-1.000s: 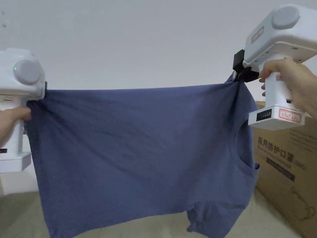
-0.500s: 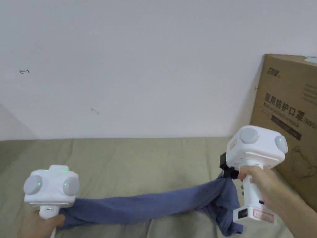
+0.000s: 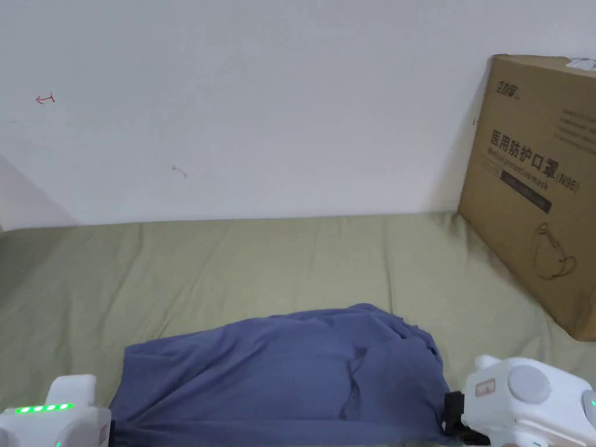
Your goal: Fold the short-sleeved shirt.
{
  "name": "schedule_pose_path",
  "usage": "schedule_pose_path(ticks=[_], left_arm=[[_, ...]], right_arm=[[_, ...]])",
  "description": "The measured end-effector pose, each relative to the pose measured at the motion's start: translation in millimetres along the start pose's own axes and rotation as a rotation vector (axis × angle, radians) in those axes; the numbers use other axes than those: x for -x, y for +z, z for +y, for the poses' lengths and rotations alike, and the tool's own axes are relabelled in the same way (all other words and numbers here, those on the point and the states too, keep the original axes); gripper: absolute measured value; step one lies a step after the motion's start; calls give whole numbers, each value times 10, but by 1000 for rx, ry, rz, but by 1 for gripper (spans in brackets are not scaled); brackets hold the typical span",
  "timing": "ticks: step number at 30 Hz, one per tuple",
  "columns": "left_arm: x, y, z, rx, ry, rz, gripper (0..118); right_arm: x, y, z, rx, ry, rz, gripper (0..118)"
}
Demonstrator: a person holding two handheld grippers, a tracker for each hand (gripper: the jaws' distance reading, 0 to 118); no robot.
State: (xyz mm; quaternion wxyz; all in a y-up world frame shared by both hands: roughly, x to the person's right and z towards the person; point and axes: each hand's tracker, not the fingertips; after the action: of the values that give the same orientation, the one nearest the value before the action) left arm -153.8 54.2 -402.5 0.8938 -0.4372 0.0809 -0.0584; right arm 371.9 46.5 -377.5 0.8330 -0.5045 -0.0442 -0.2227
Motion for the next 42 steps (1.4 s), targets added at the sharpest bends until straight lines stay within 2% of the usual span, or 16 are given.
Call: schedule_pose_path(ticks=[2, 8, 10, 14, 19, 21, 22, 24, 28, 30, 31, 32, 34, 36, 38, 42], left_arm=[[129, 391, -365, -14, -27, -22, 6], [536, 1203, -1342, 2, 8, -23, 6], [611, 1368, -1613, 11, -16, -6, 6], [657, 1555, -2020, 44, -24, 10, 6], [660, 1734, -2362, 48, -13, 16, 7], [701, 1786, -2420, 66, 8, -8, 24], [721, 1809, -2433, 71, 11, -4, 51], [796, 1867, -2430, 62, 30, -11, 73], [858, 2083, -2230, 11, 76, -67, 76], [813, 2153, -2077, -16, 88, -91, 75], [780, 2158, -2010, -22, 82, -100, 64], [739, 2148, -1959, -34, 74, -111, 47], [587, 2091, -1869, -44, 38, -130, 0], [471, 2002, -1808, -41, -22, -167, 0], [325, 1880, -1748, -6, -19, -228, 0], [222, 1547, -1484, 13, 1, -194, 0]], right_arm=[[-56, 258, -445, 12, 44, 0, 7], [-348, 921, -1608, 27, 34, 22, 7], [-382, 1107, -1905, 43, 63, -3, 7], [-462, 1438, -2449, 7, 20, 15, 7], [-507, 1493, -2825, 32, 86, -24, 7], [-531, 1517, -2862, -9, 54, -10, 10], [-534, 1522, -2835, -10, 49, -20, 30], [-498, 1541, -2773, -19, 83, -76, 78], [-340, 1691, -2578, -92, 174, -100, 82], [-261, 1736, -2459, -128, 192, -50, 80], [-210, 1736, -2398, -142, 192, -28, 73], [-159, 1726, -2347, -152, 185, -22, 58], [-50, 1650, -2237, -157, 199, -27, 5], [64, 1509, -2155, -139, 246, -90, 5], [146, 1340, -2075, -109, 309, -76, 5], [240, 1119, -1863, -82, 269, -38, 4]])
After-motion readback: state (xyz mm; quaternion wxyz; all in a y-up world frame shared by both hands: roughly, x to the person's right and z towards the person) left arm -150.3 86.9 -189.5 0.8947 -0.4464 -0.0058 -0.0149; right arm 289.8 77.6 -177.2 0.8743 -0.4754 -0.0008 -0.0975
